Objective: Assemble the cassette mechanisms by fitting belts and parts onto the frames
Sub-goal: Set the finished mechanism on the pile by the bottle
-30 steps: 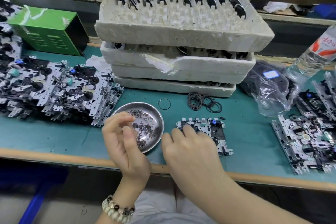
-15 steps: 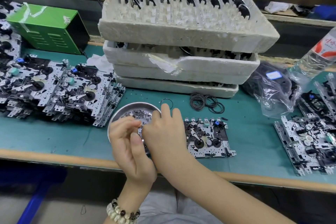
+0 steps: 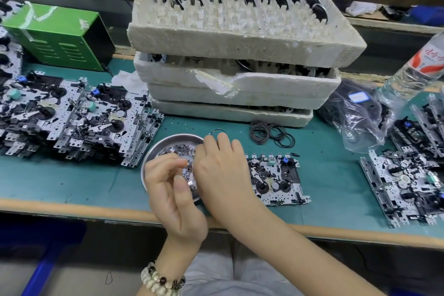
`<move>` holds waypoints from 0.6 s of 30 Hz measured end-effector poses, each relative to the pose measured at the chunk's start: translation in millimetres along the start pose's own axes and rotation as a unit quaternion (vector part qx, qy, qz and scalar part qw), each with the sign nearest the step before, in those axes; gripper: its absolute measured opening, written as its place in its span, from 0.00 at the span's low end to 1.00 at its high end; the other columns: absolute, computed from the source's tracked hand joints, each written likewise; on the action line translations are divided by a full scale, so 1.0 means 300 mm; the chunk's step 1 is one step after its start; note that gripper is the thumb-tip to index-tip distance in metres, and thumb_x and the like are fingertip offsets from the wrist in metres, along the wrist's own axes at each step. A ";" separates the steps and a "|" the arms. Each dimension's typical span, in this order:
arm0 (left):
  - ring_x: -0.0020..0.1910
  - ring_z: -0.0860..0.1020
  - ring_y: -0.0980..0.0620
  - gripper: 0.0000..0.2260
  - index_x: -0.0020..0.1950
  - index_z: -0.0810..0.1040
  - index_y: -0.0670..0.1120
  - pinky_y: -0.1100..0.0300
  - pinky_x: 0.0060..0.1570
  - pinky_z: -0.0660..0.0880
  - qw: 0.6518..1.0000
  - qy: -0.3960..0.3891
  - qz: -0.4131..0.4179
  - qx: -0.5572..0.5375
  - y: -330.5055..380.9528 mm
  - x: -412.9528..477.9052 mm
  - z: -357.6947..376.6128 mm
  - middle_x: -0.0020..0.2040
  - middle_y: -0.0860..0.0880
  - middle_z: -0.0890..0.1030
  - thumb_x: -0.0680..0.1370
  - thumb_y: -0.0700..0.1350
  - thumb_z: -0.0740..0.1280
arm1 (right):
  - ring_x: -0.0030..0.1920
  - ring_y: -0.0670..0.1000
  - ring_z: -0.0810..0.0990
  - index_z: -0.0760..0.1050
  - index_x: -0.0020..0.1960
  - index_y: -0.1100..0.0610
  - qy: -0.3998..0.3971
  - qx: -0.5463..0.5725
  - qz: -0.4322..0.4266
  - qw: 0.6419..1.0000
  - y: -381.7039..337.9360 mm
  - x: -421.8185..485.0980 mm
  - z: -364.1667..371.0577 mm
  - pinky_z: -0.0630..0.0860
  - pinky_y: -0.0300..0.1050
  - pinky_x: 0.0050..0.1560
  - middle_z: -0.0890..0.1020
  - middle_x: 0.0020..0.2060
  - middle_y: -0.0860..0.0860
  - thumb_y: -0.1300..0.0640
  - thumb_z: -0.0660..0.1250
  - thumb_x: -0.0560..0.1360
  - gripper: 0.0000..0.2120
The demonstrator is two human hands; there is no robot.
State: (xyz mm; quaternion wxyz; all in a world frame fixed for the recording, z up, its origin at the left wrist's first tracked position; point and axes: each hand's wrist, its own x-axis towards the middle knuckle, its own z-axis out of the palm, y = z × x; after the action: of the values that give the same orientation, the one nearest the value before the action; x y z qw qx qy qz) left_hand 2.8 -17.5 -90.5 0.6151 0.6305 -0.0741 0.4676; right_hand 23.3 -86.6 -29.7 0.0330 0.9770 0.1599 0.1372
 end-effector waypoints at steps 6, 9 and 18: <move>0.40 0.70 0.44 0.10 0.62 0.74 0.57 0.62 0.44 0.70 1.000 -0.015 -0.005 -0.004 0.021 0.009 0.009 0.55 0.57 0.75 0.85 0.50 0.56 | 0.51 0.55 0.70 0.77 0.51 0.56 -0.097 0.175 0.048 0.979 0.070 0.002 0.005 0.67 0.48 0.50 0.76 0.49 0.52 0.54 0.61 0.78 0.08; 0.39 0.70 0.43 0.10 0.62 0.74 0.57 0.61 0.42 0.69 1.000 -0.022 -0.007 -0.006 0.023 0.008 0.008 0.55 0.57 0.75 0.85 0.50 0.56 | 0.50 0.49 0.70 0.78 0.47 0.51 -0.094 0.351 0.047 0.931 0.127 -0.007 -0.011 0.69 0.46 0.55 0.78 0.45 0.47 0.53 0.64 0.77 0.04; 0.41 0.74 0.42 0.09 0.59 0.75 0.55 0.55 0.42 0.71 0.997 -0.077 -0.010 -0.001 0.034 0.009 0.012 0.55 0.57 0.75 0.85 0.49 0.55 | 0.37 0.45 0.72 0.80 0.40 0.47 -0.079 0.592 0.129 0.792 0.254 -0.093 -0.043 0.69 0.36 0.41 0.82 0.42 0.44 0.56 0.71 0.75 0.06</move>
State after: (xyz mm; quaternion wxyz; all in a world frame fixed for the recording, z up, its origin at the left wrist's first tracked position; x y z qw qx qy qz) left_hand -0.7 -21.5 -80.8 0.6126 0.6647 -0.1152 0.4118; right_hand 17.5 -167.3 -16.2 -0.5574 0.8244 0.0790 -0.0587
